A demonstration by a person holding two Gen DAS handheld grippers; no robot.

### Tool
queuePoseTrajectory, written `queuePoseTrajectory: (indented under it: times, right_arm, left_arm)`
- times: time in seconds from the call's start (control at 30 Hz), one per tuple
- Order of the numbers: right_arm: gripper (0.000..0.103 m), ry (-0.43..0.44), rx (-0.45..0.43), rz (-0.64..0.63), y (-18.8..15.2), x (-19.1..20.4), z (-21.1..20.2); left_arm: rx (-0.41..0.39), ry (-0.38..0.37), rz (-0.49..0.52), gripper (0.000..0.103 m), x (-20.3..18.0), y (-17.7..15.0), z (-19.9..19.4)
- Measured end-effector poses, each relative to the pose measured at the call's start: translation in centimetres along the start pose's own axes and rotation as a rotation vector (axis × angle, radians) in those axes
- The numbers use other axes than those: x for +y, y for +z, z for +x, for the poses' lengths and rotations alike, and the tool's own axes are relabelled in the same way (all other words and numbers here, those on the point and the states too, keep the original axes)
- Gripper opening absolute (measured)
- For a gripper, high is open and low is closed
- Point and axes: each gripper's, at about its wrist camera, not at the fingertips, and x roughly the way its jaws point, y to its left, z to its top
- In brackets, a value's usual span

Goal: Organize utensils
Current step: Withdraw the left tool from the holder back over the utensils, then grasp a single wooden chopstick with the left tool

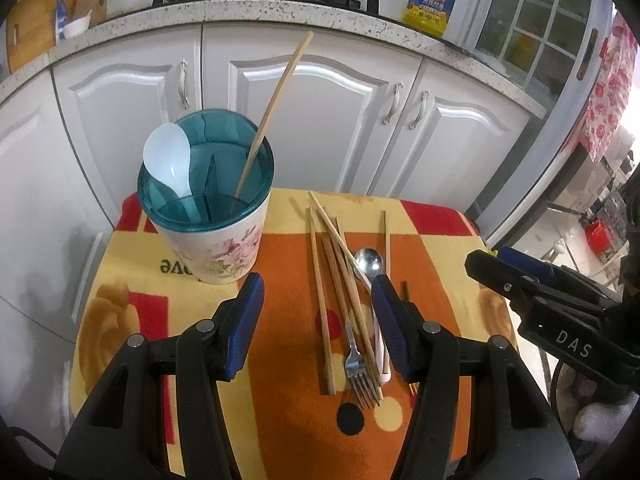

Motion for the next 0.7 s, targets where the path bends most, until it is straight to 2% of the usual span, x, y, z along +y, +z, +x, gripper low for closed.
queuePoseTrajectory:
  times: [0.07, 0.13, 0.4, 0.57, 0.7]
  right_arm:
    - [0.057, -0.002, 0.009, 0.006, -0.2, -0.5, 0.4]
    - [0.057, -0.005, 0.026, 0.017, -0.6, -1.2, 1.0]
    - [0.057, 0.032, 0.148, 0.096, -2.7, -4.1, 5.9]
    - [0.039, 0.098, 0.194, 0.110, -2.8, -4.5, 8.7]
    - [0.034, 0.131, 0.231, 0.112, -2.0, -4.5, 11.3]
  left_arm:
    - [0.014, 0.000, -0.008, 0.058, 0.4, -0.2, 0.3]
    - [0.031, -0.001, -0.020, 0.061, 0.9, -0.6, 0.9]
    - [0.134, -0.033, -0.054, 0.061, 1.9, -2.3, 4.6]
    - [0.159, -0.049, -0.064, 0.061, 2.1, -2.6, 6.9]
    - [0.185, -0.061, -0.053, 0.059, 1.7, -2.4, 9.1]
